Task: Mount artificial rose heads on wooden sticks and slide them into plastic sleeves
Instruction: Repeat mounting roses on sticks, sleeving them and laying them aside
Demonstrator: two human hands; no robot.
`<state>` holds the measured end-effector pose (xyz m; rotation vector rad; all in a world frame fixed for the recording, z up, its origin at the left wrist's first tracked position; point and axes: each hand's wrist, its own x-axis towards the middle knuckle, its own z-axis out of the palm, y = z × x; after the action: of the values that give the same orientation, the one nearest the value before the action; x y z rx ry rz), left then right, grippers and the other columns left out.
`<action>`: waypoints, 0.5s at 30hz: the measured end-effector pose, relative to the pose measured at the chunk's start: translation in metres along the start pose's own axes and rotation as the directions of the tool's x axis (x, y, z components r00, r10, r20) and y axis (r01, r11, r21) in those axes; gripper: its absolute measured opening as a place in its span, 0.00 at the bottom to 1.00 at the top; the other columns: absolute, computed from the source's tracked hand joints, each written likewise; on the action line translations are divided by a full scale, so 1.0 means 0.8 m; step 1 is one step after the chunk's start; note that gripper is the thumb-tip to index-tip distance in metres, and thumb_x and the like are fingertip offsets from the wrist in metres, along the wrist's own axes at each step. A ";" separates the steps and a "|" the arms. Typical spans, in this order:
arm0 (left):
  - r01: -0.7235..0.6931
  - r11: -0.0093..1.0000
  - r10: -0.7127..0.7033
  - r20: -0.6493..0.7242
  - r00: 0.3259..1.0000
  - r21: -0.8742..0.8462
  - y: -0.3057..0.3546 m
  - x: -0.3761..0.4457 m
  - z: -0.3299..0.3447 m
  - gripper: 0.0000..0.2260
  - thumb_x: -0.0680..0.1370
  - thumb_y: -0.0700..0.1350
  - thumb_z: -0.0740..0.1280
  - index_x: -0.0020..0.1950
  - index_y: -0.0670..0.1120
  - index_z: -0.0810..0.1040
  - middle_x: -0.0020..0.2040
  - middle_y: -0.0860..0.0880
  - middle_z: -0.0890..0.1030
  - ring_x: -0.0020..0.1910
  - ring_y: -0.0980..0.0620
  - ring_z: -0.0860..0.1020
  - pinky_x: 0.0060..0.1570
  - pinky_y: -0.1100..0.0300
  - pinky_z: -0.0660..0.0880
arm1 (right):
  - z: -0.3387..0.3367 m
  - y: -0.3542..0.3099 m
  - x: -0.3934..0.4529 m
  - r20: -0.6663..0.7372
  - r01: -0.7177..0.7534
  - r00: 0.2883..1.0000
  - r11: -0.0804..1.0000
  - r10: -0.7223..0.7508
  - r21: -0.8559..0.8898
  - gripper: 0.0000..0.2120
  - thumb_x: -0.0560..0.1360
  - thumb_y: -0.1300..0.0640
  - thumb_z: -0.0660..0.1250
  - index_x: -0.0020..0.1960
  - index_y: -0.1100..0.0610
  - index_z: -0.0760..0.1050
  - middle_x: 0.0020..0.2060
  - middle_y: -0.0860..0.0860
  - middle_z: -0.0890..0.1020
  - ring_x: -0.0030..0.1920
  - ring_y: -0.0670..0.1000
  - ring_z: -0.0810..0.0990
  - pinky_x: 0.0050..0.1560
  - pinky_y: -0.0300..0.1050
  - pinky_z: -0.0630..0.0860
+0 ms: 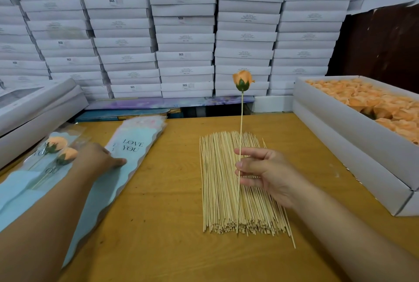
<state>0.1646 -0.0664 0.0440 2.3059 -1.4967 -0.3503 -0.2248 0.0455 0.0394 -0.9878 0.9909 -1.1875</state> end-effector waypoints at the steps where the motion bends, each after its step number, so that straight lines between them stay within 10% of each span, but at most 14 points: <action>1: 0.005 1.000 -0.005 -0.003 1.000 -0.018 0.000 0.000 0.001 0.30 0.67 0.55 0.81 0.60 0.37 0.80 0.43 0.45 0.75 0.35 0.51 0.71 0.30 0.58 0.68 | 0.000 0.000 0.000 0.001 0.000 1.000 1.000 0.000 -0.001 0.16 0.71 0.72 0.72 0.56 0.58 0.82 0.40 0.55 0.86 0.40 0.51 0.86 0.34 0.42 0.83; 6: 0.024 0.988 -0.027 -0.014 1.000 -0.155 -0.004 0.003 0.006 0.19 0.67 0.50 0.82 0.43 0.41 0.76 0.39 0.44 0.76 0.37 0.47 0.74 0.33 0.55 0.69 | 0.000 0.001 -0.001 -0.003 -0.004 1.000 1.000 0.004 -0.007 0.17 0.71 0.71 0.72 0.57 0.59 0.82 0.40 0.55 0.86 0.41 0.51 0.86 0.34 0.42 0.82; 15: -0.021 0.969 0.020 -0.005 1.000 -0.247 -0.006 0.003 -0.004 0.12 0.73 0.45 0.78 0.42 0.42 0.77 0.44 0.41 0.78 0.39 0.45 0.75 0.36 0.52 0.71 | 0.000 0.001 -0.001 -0.008 -0.005 1.000 1.000 0.005 -0.017 0.16 0.71 0.71 0.72 0.56 0.58 0.83 0.40 0.54 0.86 0.40 0.51 0.86 0.34 0.42 0.82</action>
<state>0.1707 -0.0667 0.0445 2.0930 -1.3884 -0.4988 -0.2244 0.0468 0.0386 -0.9936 1.0106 -1.1815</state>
